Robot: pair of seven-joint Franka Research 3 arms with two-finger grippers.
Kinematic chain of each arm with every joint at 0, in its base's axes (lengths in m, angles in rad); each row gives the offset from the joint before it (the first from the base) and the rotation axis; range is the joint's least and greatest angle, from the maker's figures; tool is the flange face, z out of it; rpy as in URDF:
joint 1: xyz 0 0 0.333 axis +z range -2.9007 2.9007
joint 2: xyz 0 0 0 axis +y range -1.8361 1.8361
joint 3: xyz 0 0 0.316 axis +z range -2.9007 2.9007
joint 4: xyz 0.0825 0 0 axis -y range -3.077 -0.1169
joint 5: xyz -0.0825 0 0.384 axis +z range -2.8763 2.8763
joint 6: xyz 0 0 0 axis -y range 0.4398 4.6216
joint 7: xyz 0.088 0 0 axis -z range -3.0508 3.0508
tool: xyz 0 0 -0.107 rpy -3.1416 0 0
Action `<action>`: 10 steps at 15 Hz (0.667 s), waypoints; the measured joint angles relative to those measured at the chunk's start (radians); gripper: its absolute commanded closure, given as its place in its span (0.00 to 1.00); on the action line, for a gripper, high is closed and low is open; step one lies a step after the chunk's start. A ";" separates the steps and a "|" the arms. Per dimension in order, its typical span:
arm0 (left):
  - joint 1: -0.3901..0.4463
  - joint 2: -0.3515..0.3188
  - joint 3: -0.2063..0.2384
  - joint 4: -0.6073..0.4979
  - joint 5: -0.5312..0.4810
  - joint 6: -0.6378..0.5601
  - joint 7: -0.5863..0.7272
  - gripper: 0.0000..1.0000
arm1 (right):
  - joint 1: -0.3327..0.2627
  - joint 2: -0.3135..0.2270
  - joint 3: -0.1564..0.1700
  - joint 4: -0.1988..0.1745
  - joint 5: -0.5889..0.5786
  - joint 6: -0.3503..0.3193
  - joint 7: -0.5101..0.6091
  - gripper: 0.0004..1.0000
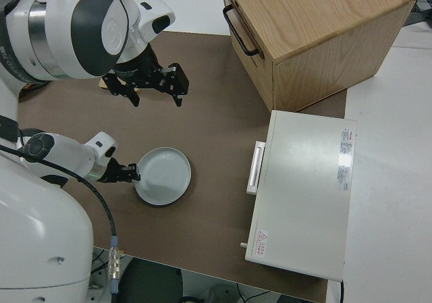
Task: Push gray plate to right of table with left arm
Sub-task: 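Push the gray plate with the left gripper across the table toward the toaster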
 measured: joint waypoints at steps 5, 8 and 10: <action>0.001 0.000 0.002 0.023 0.000 -0.046 0.000 0.01 | 0.000 0.000 0.000 0.000 0.000 0.000 0.000 0.02; 0.004 -0.012 0.013 0.056 0.001 -0.128 0.019 0.01 | 0.000 0.000 0.000 0.000 0.000 0.000 0.000 0.02; 0.020 -0.034 0.018 0.068 0.001 -0.187 0.056 0.01 | 0.000 0.000 0.000 0.000 0.000 0.000 0.000 0.02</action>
